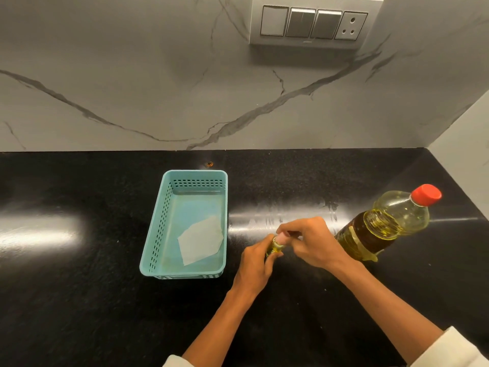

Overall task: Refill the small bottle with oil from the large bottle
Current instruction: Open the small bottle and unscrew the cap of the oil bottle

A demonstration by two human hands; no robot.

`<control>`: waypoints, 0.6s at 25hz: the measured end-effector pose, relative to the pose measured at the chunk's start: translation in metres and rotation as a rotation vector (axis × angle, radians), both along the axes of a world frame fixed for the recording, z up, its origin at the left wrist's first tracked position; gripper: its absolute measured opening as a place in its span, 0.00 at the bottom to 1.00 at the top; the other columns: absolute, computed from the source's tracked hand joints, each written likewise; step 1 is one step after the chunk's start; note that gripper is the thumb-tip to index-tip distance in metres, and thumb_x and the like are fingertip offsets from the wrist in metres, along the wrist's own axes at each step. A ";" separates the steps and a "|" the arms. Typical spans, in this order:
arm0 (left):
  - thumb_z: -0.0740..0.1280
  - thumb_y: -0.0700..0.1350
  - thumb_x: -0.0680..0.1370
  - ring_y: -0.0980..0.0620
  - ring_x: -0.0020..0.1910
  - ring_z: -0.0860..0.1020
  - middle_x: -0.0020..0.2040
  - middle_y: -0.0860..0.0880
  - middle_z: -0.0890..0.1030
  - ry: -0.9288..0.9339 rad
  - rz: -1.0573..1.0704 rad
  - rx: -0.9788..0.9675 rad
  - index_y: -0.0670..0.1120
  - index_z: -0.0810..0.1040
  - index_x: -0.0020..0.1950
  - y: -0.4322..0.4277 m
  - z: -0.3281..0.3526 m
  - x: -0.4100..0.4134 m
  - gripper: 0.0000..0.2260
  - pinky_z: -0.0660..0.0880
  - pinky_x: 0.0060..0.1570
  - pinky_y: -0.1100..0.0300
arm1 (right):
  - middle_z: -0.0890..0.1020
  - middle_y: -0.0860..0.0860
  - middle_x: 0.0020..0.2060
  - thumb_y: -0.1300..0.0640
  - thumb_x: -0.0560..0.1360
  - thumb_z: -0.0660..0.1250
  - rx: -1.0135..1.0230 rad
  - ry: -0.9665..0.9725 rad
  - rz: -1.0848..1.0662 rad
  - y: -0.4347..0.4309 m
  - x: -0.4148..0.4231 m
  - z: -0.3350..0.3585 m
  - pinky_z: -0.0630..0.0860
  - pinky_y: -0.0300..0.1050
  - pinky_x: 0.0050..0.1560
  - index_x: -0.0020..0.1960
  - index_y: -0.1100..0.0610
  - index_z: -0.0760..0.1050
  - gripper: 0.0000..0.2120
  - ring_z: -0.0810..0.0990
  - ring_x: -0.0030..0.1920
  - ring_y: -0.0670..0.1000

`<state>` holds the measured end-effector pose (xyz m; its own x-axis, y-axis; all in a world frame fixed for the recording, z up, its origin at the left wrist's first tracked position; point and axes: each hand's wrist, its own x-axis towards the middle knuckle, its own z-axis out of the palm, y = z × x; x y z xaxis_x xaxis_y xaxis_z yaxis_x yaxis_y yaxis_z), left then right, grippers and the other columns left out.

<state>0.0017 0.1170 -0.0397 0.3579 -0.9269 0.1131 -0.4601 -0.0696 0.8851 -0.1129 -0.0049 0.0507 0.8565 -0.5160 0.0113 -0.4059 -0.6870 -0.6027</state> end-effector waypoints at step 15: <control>0.76 0.51 0.73 0.60 0.68 0.73 0.68 0.54 0.76 0.035 0.194 0.102 0.50 0.66 0.77 0.007 0.009 -0.001 0.35 0.72 0.69 0.62 | 0.82 0.51 0.55 0.54 0.71 0.75 -0.125 0.160 -0.397 0.027 -0.031 -0.026 0.77 0.39 0.52 0.63 0.56 0.76 0.22 0.80 0.53 0.48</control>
